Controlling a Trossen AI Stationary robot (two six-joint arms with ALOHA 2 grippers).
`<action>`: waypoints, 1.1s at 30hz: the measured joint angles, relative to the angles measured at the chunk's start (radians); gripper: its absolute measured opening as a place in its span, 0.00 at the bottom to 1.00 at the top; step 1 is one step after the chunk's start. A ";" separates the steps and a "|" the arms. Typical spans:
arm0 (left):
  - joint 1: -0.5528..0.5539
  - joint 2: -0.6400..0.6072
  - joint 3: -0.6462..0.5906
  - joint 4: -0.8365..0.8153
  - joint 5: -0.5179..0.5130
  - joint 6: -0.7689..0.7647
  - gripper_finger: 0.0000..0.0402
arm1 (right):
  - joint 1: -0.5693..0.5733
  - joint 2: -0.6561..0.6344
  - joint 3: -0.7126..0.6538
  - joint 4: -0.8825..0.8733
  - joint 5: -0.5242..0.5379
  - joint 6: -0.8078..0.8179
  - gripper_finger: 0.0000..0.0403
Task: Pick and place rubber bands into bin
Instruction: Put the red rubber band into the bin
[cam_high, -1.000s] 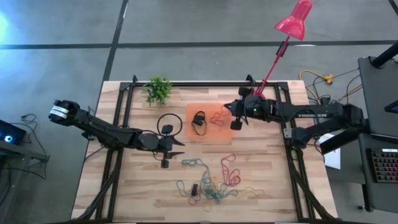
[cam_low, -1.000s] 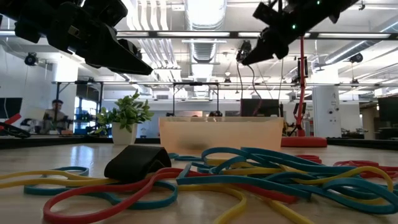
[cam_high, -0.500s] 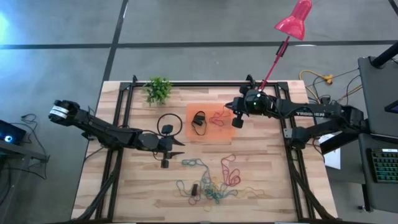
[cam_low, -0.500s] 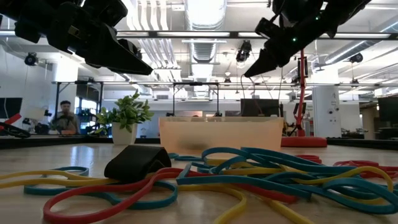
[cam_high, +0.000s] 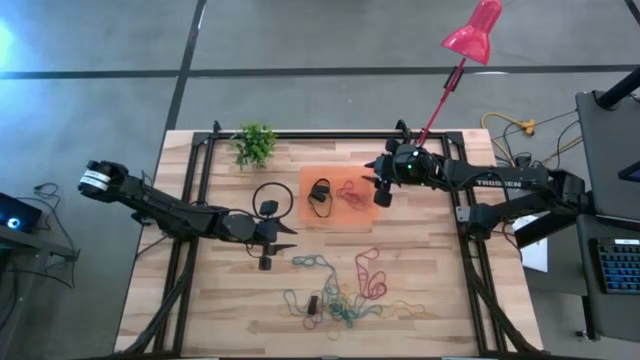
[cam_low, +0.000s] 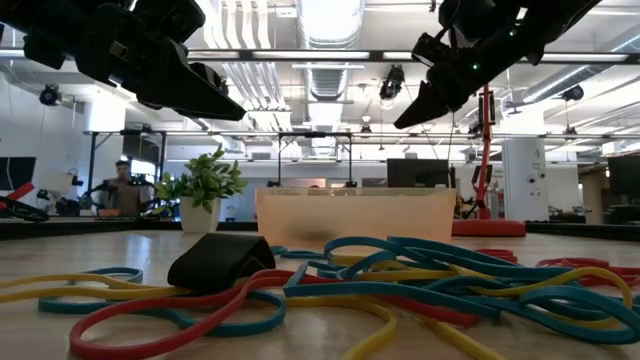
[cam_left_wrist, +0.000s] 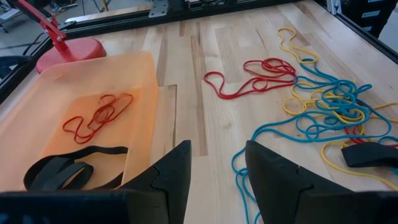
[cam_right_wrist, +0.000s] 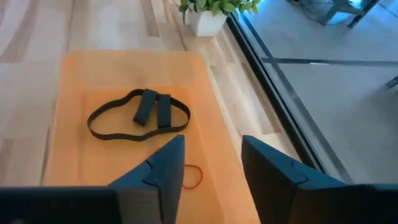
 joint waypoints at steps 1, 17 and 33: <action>0.000 0.000 0.000 0.000 0.000 0.000 0.34 | 0.000 0.000 0.000 0.000 -0.015 0.000 0.38; 0.000 0.000 0.000 0.000 0.000 -0.004 0.34 | 0.038 -0.001 -0.019 -0.121 -0.406 0.132 0.46; 0.000 0.000 0.000 0.000 0.000 -0.001 0.34 | 0.464 -0.001 -0.308 0.239 -0.156 0.373 0.41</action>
